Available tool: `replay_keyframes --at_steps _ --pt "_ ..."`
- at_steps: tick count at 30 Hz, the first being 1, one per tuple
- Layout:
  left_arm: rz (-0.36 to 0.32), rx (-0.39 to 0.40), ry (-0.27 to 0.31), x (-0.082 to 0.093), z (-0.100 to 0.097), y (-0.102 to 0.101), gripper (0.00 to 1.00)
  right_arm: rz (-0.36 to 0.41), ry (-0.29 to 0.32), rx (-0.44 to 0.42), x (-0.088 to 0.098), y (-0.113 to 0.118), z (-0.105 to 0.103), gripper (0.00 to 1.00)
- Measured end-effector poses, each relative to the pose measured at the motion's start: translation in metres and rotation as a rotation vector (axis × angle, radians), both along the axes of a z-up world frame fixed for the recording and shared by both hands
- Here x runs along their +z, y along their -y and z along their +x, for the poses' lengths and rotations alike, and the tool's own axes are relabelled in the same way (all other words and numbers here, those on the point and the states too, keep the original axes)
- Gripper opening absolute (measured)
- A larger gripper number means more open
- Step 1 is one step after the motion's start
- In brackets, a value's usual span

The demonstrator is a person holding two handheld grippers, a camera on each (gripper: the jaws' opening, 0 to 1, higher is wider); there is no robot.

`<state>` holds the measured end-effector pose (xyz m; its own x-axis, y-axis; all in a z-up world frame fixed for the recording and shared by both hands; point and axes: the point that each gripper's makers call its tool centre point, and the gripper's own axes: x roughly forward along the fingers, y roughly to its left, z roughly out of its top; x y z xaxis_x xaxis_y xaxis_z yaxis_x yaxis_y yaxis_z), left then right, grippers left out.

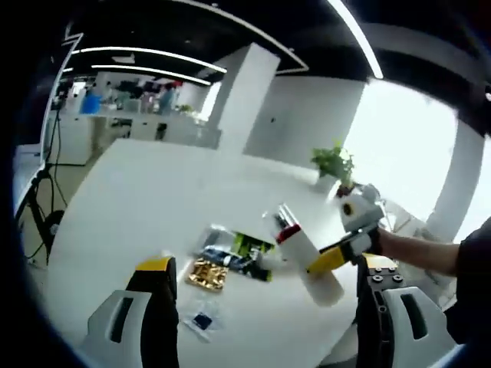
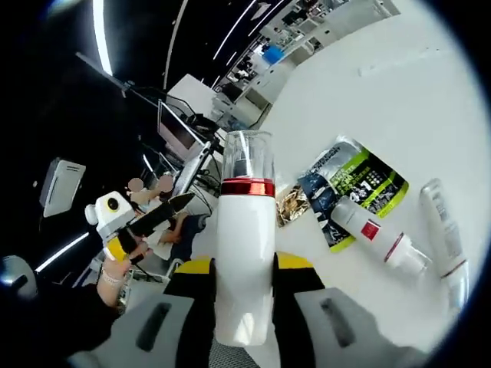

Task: Arrange the skincare products in the storage area until every visible bottle or jar stands upright without overlapping.

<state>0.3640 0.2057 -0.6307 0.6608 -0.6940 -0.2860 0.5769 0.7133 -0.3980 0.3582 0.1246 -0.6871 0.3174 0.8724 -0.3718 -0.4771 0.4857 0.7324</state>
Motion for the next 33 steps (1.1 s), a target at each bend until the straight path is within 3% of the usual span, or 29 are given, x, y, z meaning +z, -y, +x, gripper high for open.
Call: replay_keyframes --at_steps 4,6,7,12,14,15,16,22,28,32,33 --pt "-0.038 -0.028 -0.014 -0.001 0.002 0.012 0.92 0.01 0.019 0.004 0.006 0.0 -0.006 0.26" --pt "-0.071 -0.037 -0.035 0.0 0.004 0.018 0.9 0.011 0.062 0.023 0.01 -0.001 -0.009 0.26" --pt "-0.109 -0.043 -0.042 0.004 0.007 0.025 0.9 0.011 0.067 0.028 0.011 -0.002 -0.011 0.26" --pt "-0.161 -0.095 -0.053 0.009 0.014 0.044 0.91 0.024 0.064 0.028 0.014 -0.005 -0.015 0.26" --pt "-0.241 -0.131 -0.077 0.016 0.014 0.055 0.9 0.028 0.068 0.029 0.016 -0.006 -0.016 0.26" --pt "-0.324 -0.135 -0.106 0.023 0.015 0.06 0.89 0.034 0.07 0.028 0.017 -0.007 -0.017 0.26" --pt "-0.347 -0.15 -0.127 0.024 0.014 0.062 0.88 0.039 0.072 0.029 0.018 -0.007 -0.018 0.26" --pt "-0.297 -0.172 -0.126 0.014 0.018 0.071 0.8 0.071 0.094 0.034 0.028 -0.01 -0.023 0.26" --pt "-0.353 -0.24 -0.174 0.015 0.015 0.085 0.63 0.078 0.109 0.051 0.033 -0.009 -0.03 0.26" --pt "-0.381 -0.291 -0.213 0.014 0.01 0.095 0.62 0.094 0.123 0.06 0.037 -0.007 -0.035 0.26" --pt "-0.418 -0.303 -0.232 0.016 0.011 0.099 0.61 0.101 0.128 0.064 0.039 -0.006 -0.037 0.26"
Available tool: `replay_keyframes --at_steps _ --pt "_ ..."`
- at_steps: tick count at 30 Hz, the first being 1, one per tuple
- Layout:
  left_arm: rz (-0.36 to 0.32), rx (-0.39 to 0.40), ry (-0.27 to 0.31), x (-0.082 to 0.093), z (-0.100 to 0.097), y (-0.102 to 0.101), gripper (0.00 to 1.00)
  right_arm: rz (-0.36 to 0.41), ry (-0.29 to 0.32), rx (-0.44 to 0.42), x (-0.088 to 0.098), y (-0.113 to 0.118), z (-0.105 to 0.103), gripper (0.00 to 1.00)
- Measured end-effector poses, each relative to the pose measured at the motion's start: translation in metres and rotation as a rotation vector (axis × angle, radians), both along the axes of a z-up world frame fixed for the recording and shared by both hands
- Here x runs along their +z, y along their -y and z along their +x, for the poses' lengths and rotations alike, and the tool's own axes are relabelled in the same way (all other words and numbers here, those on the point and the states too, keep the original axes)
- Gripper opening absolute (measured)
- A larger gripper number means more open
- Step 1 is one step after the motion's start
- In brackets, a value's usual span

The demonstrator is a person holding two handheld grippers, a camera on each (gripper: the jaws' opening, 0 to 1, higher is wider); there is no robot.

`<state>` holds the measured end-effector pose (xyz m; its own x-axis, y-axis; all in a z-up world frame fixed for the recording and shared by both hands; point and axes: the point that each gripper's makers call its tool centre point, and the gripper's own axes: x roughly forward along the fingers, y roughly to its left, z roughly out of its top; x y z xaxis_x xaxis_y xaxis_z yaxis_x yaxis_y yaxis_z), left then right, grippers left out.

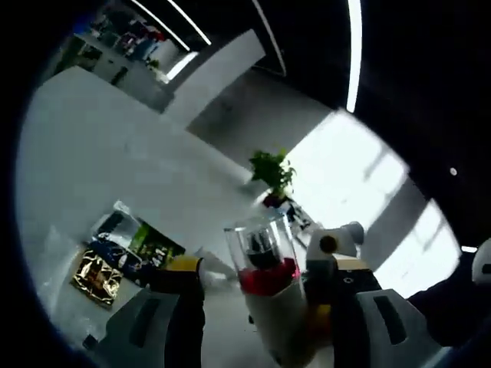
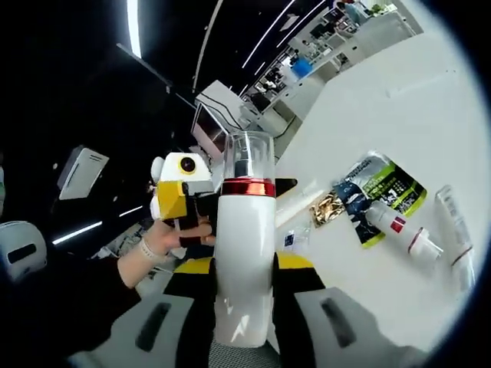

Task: Arrange the skincare products in the storage area until every visible bottle or jar stands upright without overlapping.

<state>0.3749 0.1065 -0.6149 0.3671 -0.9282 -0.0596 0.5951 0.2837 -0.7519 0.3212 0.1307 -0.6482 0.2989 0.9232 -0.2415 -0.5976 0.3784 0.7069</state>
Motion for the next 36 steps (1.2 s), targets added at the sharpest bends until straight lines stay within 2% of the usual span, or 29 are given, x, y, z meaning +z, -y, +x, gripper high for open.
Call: replay_keyframes --at_steps 2,7,11,15,17,19,21,23,27,30,36 --pt "-0.03 -0.019 -0.014 0.003 0.002 0.004 0.59 0.006 0.005 -0.002 0.002 0.002 -0.001 0.26" --pt "-0.049 -0.051 -0.014 0.008 0.002 0.01 0.46 0.011 0.018 -0.012 0.004 0.008 -0.002 0.26" --pt "-0.059 -0.072 -0.017 0.009 0.001 0.018 0.45 0.016 0.021 -0.019 0.004 0.014 -0.002 0.26" --pt "-0.052 -0.097 -0.022 0.004 0.0 0.026 0.37 0.025 0.024 -0.02 0.005 0.018 -0.004 0.26" --pt "-0.08 -0.115 -0.044 0.006 -0.002 0.03 0.35 0.023 0.024 -0.029 0.004 0.021 -0.003 0.26" --pt "-0.099 -0.135 -0.04 0.009 -0.005 0.034 0.31 0.027 0.021 -0.036 0.004 0.025 -0.004 0.26" --pt "-0.104 -0.151 -0.02 0.009 -0.007 0.036 0.3 0.03 0.026 -0.035 0.004 0.026 -0.006 0.26" --pt "-0.117 -0.167 -0.045 0.008 -0.008 0.039 0.3 0.034 0.022 -0.036 0.003 0.027 -0.007 0.26" --pt "-0.117 -0.187 -0.051 0.006 -0.011 0.042 0.28 0.016 0.039 -0.047 -0.002 0.03 -0.009 0.27" --pt "-0.109 -0.183 -0.063 0.003 -0.013 0.045 0.28 0.021 0.023 -0.046 -0.004 0.03 -0.01 0.27" --pt "-0.111 -0.15 -0.054 0.008 -0.011 0.046 0.26 0.011 0.057 -0.07 -0.001 0.031 -0.007 0.27"
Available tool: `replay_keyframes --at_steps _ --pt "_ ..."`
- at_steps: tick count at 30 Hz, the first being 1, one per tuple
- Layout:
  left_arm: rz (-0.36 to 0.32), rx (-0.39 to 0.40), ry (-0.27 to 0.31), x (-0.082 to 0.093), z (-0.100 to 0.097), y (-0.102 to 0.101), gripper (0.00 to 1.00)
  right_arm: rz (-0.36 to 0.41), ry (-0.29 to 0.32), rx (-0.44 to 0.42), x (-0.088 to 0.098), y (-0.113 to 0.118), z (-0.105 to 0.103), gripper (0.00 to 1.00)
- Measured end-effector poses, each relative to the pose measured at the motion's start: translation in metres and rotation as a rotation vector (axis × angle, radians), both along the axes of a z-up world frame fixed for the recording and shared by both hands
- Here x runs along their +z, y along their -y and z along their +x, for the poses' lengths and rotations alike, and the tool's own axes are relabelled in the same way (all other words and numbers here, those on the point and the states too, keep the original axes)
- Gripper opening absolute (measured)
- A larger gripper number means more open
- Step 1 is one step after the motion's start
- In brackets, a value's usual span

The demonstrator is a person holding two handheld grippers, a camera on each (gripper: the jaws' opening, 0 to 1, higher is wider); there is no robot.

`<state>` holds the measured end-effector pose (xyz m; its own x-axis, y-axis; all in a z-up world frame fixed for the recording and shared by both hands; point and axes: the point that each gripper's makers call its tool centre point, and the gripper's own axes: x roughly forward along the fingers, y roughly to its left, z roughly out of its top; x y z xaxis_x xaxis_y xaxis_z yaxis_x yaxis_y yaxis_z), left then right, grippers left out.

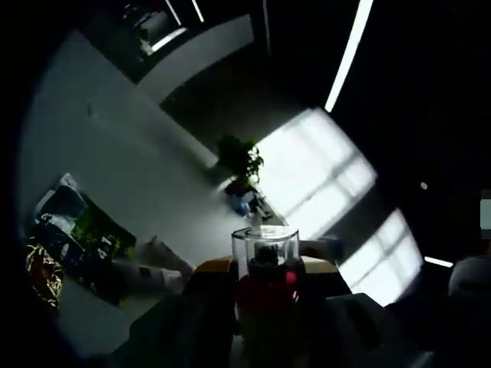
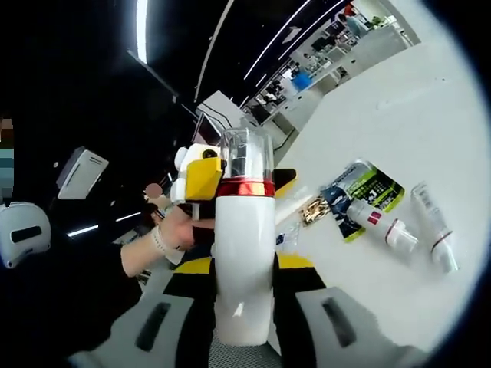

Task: Arrange the skincare products in the storage area until every visible bottle or jar stands upright without overlapping.

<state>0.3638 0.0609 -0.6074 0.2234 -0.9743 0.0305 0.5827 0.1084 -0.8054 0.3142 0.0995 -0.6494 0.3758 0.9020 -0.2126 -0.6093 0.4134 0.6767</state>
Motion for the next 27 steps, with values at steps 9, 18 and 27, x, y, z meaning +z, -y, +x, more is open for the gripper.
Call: replay_keyframes --at_steps 9,18,27 --pt "0.069 0.041 0.086 0.003 -0.001 0.004 0.26 -0.092 0.054 -0.059 -0.004 0.007 0.004 0.28" --pt "0.118 0.088 0.173 0.003 0.002 0.009 0.26 -0.183 0.1 -0.112 -0.009 0.018 0.013 0.31" --pt "0.256 0.103 0.335 0.0 -0.001 0.015 0.26 -0.31 0.133 -0.122 -0.02 0.026 0.017 0.31"
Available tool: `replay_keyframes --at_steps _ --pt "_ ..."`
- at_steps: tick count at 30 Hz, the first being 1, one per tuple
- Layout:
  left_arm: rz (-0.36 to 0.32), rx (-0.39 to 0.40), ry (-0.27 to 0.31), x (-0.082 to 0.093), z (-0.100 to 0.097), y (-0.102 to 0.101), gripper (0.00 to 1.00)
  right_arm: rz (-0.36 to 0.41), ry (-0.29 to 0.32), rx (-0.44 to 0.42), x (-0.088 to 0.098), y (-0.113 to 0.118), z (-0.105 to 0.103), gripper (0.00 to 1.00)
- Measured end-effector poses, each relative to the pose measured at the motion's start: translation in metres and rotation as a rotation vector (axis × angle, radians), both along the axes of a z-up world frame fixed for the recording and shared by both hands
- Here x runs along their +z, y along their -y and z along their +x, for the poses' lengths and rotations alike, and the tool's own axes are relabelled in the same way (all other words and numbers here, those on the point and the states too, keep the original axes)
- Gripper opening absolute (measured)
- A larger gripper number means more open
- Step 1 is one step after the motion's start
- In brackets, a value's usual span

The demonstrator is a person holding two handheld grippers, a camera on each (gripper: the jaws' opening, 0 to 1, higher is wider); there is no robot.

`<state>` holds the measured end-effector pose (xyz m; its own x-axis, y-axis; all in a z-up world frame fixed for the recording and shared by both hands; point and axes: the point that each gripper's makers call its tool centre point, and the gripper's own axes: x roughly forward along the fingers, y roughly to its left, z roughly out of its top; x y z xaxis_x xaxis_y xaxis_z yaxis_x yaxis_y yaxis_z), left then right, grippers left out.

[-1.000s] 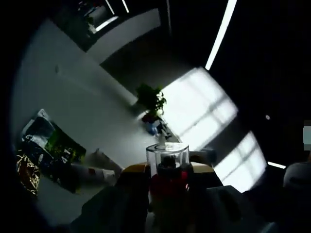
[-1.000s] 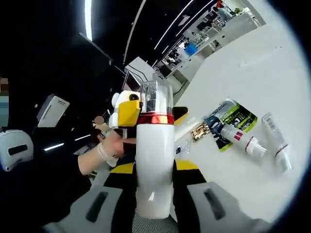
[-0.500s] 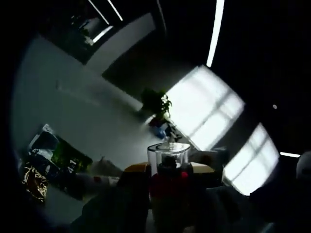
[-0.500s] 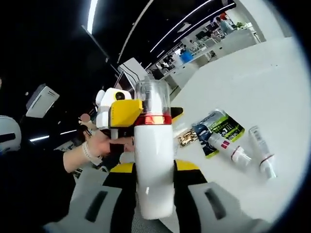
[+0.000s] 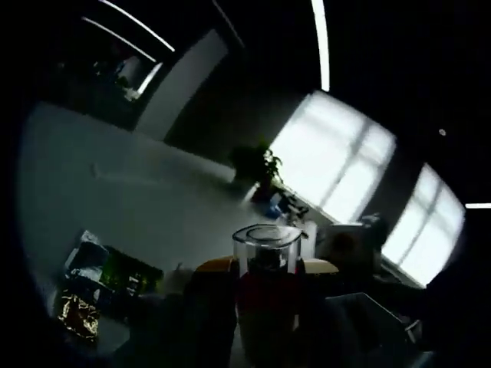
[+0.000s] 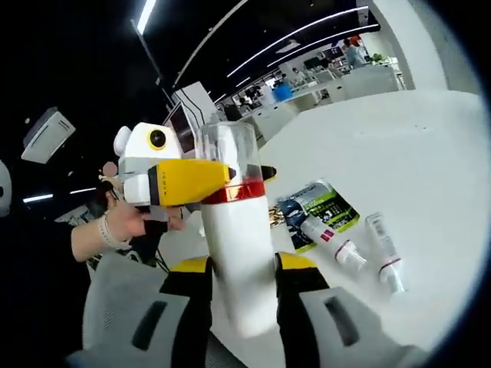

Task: Arrange the skincare products in the storage area until every visible bottle or jar stands upright without overlapping.

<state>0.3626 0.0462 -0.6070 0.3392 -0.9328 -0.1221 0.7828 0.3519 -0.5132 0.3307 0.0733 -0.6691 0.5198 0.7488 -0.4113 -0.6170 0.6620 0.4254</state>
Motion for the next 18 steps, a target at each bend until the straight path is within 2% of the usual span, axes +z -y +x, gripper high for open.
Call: replay_keyframes --at_steps 1,6,8,9,12,15,18 --pt "0.024 -0.004 0.031 -0.001 -0.001 0.002 0.26 -0.024 0.018 0.0 -0.002 0.001 0.002 0.31" --pt "0.031 0.008 0.018 -0.005 0.0 0.002 0.26 -0.027 0.029 0.011 -0.008 0.006 0.004 0.31" --pt "0.052 0.002 0.046 -0.007 -0.001 0.004 0.26 -0.046 0.047 0.027 -0.011 0.007 0.005 0.31" --pt "0.076 -0.018 0.082 -0.009 -0.004 0.005 0.26 -0.047 0.046 0.034 -0.013 0.007 0.005 0.31" --pt "0.124 -0.028 0.104 -0.012 -0.007 0.007 0.26 -0.04 0.056 0.056 -0.019 0.006 0.005 0.3" --pt "0.137 -0.025 0.126 -0.013 -0.007 0.007 0.26 -0.051 0.105 0.075 -0.019 0.006 0.006 0.3" --pt "0.147 -0.027 0.137 -0.015 -0.007 0.006 0.26 -0.07 0.129 0.096 -0.021 0.007 0.007 0.3"
